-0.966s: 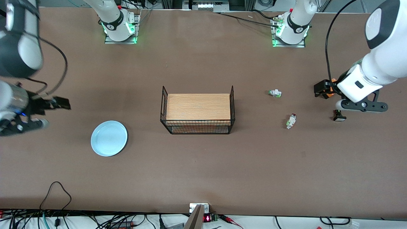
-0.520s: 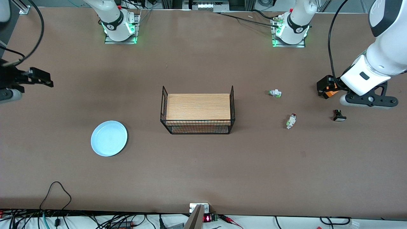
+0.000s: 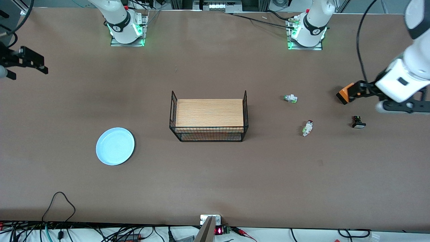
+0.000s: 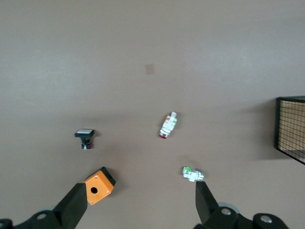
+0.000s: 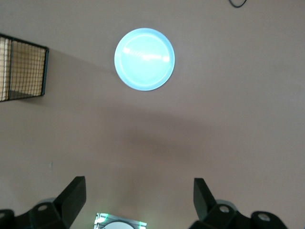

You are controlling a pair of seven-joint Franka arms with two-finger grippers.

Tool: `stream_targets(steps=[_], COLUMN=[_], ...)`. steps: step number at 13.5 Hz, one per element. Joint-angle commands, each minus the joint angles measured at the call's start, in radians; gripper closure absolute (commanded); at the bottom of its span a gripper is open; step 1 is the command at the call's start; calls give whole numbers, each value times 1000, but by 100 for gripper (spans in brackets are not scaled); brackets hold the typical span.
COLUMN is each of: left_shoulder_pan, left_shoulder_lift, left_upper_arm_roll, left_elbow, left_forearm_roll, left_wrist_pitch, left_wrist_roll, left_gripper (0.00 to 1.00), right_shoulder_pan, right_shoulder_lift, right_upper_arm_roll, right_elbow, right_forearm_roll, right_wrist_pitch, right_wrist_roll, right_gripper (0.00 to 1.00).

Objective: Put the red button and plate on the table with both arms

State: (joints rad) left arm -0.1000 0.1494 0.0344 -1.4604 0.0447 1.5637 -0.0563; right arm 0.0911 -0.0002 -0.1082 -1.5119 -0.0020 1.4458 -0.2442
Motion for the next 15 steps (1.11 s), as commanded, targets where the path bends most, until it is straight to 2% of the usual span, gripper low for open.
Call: stream_targets(steps=[1,3,6,8,11,15], left_shoulder_pan=[23,25,32,52,63,62], left_shoulder_lift=[-83,-106,-120,-133,-134,-137], left_upper_arm_roll=[-8,-13,-14,-21,-44,-44], left_elbow=[-79,-100,-124,-158,-156,-155], left_forearm_roll=[-9,-5,-8,-9,-8,-6], left_wrist_pitch=[-4,2,7,42,42,42], left_wrist_roll=[16,16,16,29,50,47], left_gripper=[0,0,0,0,0,0], right_shoulder_pan=[-17,-25,-68,-65,-65,-63], right_shoulder_lift=[-46,-47,-52,-40,-14,60], right_upper_arm_roll=[42,58,62,62,61,61], right_elbow=[-80,-80,-80,-70,-62,50], right_forearm_roll=[-9,-16,-16,-16,-21,-56], right_wrist_pitch=[42,22,-105,-73,-47,-50], right_wrist_roll=[6,8,6,12,9,37], right_gripper=[0,0,0,0,0,0])
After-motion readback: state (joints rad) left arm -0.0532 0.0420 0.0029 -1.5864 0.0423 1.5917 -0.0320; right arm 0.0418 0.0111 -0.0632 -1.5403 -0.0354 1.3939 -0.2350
